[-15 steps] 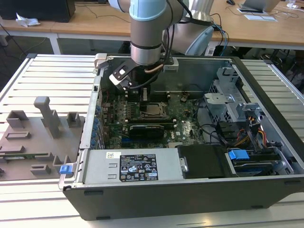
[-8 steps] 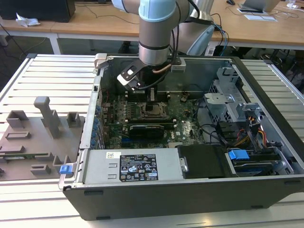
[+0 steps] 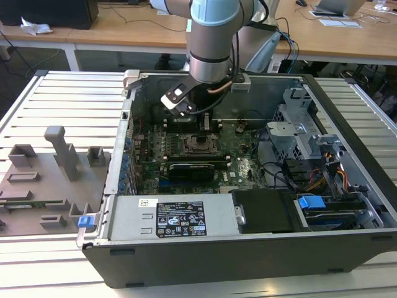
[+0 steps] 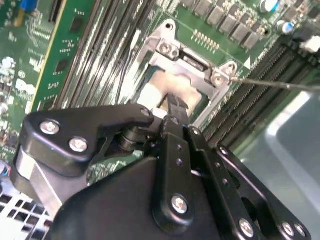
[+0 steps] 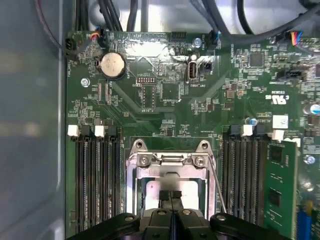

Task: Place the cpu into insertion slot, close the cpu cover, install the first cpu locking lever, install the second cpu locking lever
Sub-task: 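Close the cpu cover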

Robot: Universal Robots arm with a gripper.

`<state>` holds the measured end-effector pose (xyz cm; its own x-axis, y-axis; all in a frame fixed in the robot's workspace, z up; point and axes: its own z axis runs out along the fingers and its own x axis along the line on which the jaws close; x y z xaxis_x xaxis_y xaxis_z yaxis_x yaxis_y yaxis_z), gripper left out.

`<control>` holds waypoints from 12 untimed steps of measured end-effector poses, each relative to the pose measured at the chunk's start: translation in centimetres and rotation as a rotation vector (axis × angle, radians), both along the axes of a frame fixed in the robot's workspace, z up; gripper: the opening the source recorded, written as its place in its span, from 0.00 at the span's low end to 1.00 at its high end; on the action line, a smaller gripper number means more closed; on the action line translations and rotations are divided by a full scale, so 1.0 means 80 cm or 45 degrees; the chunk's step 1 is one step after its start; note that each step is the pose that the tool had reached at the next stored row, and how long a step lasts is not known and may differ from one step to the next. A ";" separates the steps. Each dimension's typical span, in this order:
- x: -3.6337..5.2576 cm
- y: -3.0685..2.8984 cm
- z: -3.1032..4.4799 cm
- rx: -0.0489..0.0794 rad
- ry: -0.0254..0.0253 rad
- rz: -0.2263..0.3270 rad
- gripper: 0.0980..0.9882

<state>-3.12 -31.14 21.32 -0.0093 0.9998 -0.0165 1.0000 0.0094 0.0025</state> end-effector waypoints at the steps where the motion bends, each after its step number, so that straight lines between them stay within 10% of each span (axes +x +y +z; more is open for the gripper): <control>1: 0.000 0.0000 0.0012 0.000 0.0000 0.000 0.01; 8: -0.038 -0.0015 -0.0035 0.015 -0.0007 0.000 0.01; 12: -0.042 -0.0015 -0.0086 0.018 -0.0007 0.000 0.01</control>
